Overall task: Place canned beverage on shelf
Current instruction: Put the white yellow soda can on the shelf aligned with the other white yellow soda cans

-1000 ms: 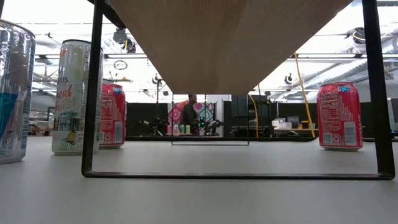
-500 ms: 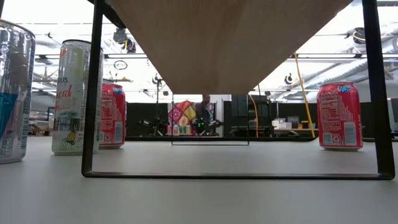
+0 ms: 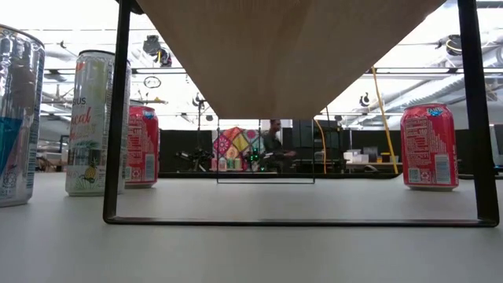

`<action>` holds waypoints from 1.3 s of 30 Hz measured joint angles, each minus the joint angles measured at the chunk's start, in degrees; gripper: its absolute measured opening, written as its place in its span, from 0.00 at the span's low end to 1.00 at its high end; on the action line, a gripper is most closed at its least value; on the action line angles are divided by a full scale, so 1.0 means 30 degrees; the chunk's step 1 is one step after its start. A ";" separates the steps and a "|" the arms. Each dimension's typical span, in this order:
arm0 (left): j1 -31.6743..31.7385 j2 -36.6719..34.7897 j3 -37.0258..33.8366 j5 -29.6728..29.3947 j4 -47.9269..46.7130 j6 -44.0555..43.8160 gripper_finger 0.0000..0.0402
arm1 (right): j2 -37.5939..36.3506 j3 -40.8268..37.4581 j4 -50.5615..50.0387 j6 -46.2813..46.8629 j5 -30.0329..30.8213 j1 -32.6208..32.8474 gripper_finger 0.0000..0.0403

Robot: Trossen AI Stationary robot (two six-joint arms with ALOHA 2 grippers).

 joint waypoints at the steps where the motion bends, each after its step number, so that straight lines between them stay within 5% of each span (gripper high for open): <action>1: -0.0209 -0.0383 0.0000 -0.0369 -0.0743 0.0015 0.86 | 0.0000 0.0000 0.0007 0.0000 0.0014 0.0000 0.75; 9: -0.3900 -0.3626 -0.0001 -0.3529 -0.8129 -0.1219 0.85 | 0.0329 0.0000 0.0372 0.0003 0.0044 -0.0005 0.75; 15: -0.9029 -0.4230 -0.1276 -0.6100 -0.9384 -0.2986 0.85 | 0.1369 -0.0007 0.1109 -0.0131 0.0119 -0.0007 0.75; 27: -1.8861 -0.4205 -0.3517 -2.0211 -0.8918 -0.6892 0.85 | 0.2033 -0.0007 0.5670 -0.2602 -0.0546 0.0087 0.75; 32: -2.0472 -0.4194 -0.4983 -2.3451 -0.9284 -0.8970 0.85 | 0.2033 -0.0007 0.7098 -0.3026 -0.0554 0.0087 0.75; 39: -2.0785 -0.4202 -0.5217 -2.4458 -1.3539 -1.1733 0.85 | 0.2033 -0.0007 0.7068 -0.3127 -0.0561 0.0087 0.75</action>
